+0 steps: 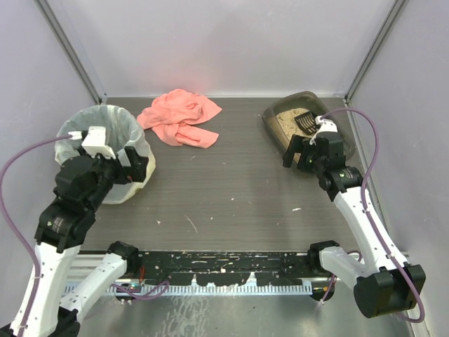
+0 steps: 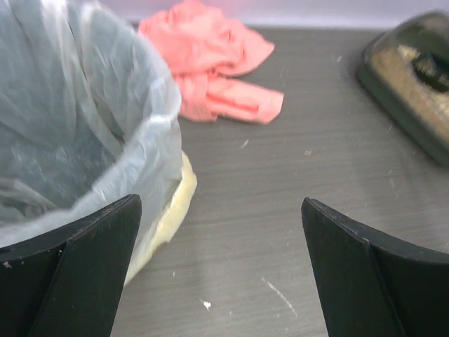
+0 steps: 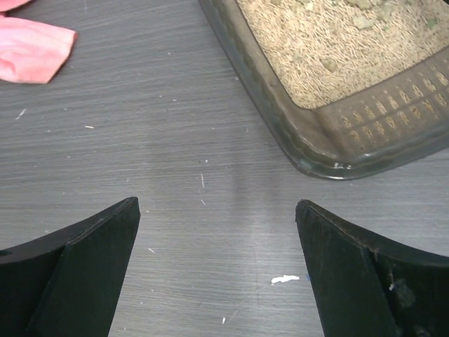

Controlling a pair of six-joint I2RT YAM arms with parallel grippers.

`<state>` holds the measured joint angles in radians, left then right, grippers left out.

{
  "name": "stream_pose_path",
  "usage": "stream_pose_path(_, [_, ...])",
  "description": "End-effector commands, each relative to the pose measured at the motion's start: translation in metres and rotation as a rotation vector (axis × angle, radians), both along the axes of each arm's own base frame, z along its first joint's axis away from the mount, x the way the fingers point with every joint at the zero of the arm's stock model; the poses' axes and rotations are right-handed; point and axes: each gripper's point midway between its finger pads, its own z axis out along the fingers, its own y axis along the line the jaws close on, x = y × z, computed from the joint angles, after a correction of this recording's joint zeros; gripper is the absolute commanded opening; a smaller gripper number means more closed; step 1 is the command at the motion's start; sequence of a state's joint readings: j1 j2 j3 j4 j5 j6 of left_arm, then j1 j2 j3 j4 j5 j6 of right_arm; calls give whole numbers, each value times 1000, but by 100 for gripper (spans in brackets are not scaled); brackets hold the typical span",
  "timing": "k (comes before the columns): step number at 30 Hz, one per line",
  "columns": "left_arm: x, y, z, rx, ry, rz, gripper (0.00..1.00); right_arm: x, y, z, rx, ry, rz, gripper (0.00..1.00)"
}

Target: Clean the litter box

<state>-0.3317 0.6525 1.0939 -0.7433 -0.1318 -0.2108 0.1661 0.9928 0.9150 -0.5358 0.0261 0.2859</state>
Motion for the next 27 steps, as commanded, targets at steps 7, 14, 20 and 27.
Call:
stream_pose_path(7, [26,16,73,74,-85,96,83,3,15,17,53,-96,85,98])
stream_pose_path(14, [70,8,31,199,157,106,67,-7,18,15,51,-99,126,98])
stream_pose_path(20, [90,17,0,289,269,169,58,-15,24,17,69,-105,164,98])
stream_pose_path(27, [99,32,-8,327,309,234,55,-21,27,24,85,-123,178,98])
